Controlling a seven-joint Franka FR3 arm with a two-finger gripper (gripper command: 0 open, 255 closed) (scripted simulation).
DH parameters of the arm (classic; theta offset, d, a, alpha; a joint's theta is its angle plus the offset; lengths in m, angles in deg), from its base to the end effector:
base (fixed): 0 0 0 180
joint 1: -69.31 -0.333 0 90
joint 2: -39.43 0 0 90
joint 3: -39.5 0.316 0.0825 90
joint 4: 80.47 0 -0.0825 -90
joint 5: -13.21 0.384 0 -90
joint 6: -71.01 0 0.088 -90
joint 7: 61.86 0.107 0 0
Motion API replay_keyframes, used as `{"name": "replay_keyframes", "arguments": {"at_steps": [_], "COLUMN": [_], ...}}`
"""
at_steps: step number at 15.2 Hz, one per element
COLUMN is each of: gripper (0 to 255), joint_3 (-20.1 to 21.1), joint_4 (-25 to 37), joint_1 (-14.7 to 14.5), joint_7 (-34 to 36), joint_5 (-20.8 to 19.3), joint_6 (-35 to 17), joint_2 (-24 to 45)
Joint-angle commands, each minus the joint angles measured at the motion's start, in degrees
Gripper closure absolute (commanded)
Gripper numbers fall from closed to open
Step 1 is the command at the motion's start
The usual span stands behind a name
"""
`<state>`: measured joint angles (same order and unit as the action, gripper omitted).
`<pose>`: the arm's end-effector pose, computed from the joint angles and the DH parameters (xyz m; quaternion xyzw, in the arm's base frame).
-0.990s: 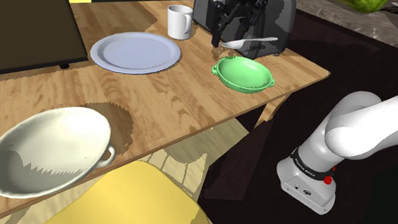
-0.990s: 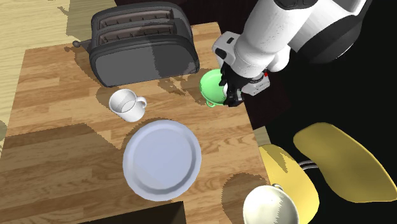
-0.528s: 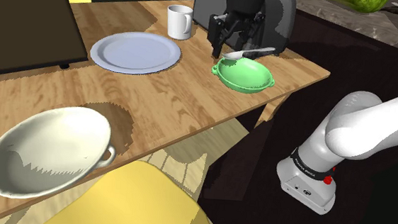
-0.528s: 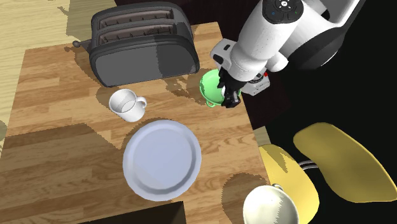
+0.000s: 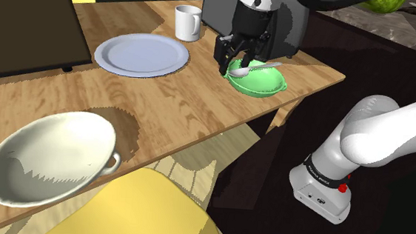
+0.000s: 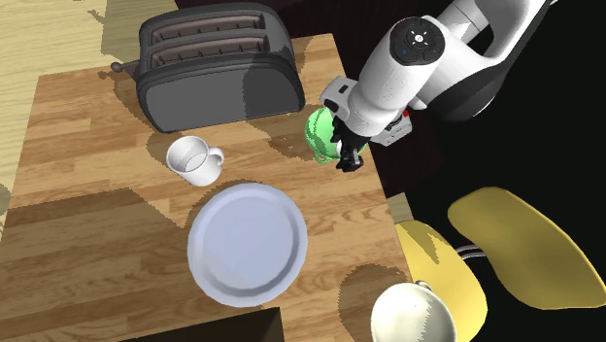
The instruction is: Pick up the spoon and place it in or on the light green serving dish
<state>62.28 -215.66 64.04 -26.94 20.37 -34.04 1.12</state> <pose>0.3150 0.2073 0.5518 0.9912 -0.1058 0.0753 0.0265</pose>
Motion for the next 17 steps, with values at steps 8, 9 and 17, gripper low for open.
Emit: {"name": "replay_keyframes", "arguments": {"at_steps": [8, 9, 17], "gripper": [0, 0, 0], "joint_3": [0.0, 0.0, -0.7], "joint_4": [-0.5, -0.5, 6.7], "joint_1": [0.0, 0.0, 0.2], "joint_7": [-0.1, -0.1, 0.1], "joint_5": [0.0, 0.0, -0.5], "joint_6": [-0.5, -0.5, 6.8], "joint_2": [-0.1, -0.1, -0.1]}}
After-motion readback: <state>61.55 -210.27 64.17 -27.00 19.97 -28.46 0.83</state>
